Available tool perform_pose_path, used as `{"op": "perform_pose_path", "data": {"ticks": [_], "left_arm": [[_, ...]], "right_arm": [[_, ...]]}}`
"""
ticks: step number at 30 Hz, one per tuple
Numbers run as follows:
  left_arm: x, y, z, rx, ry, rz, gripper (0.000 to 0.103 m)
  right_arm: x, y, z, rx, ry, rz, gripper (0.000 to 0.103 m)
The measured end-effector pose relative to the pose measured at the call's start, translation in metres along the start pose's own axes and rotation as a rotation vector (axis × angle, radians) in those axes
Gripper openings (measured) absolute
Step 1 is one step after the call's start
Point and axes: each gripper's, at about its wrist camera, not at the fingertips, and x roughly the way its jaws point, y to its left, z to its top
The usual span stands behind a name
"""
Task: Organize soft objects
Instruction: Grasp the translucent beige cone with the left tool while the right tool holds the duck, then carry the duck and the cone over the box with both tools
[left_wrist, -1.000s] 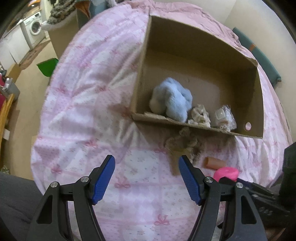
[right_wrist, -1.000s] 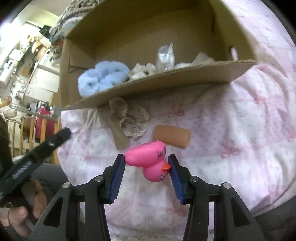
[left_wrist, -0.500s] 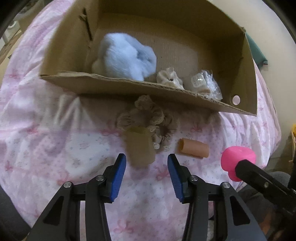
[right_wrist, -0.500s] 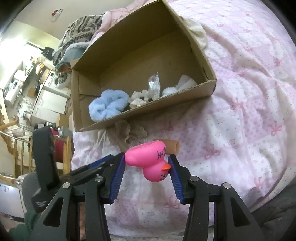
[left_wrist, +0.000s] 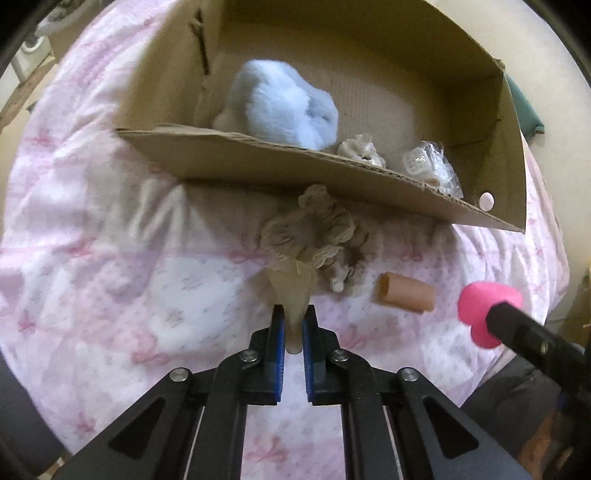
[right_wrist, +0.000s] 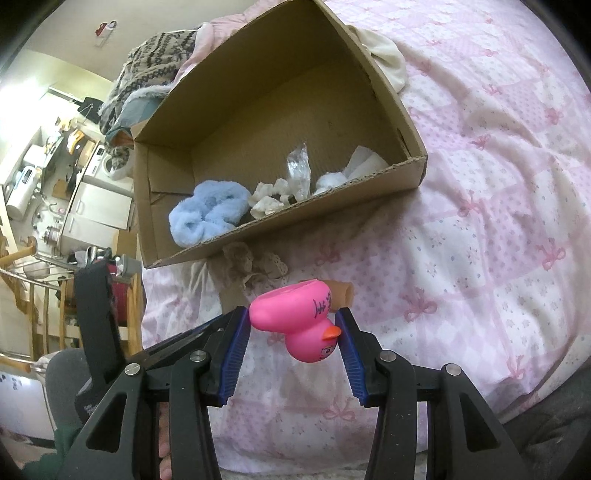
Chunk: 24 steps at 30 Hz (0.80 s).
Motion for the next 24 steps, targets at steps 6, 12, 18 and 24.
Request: {"op": "perform_pose_path", "data": {"ticks": [6, 12, 18, 24], "left_arm": [[-0.032, 0.014, -0.008, -0.016, -0.059, 0.030, 0.008], [-0.065, 0.021, -0.017, -0.025, -0.143, 0.039, 0.008], [-0.098, 0.024, -0.022, -0.024, -0.231, 0.060, 0.008], [-0.132, 0.021, -0.016, 0.012, -0.309, 0.069, 0.008]], "right_arm": [[-0.009, -0.002, 0.000, 0.010, -0.036, 0.022, 0.050], [-0.033, 0.005, 0.001, -0.011, -0.119, 0.071, 0.050], [-0.060, 0.013, 0.000, -0.045, -0.196, 0.108, 0.050], [-0.083, 0.018, 0.002, -0.069, -0.247, 0.134, 0.050]]}}
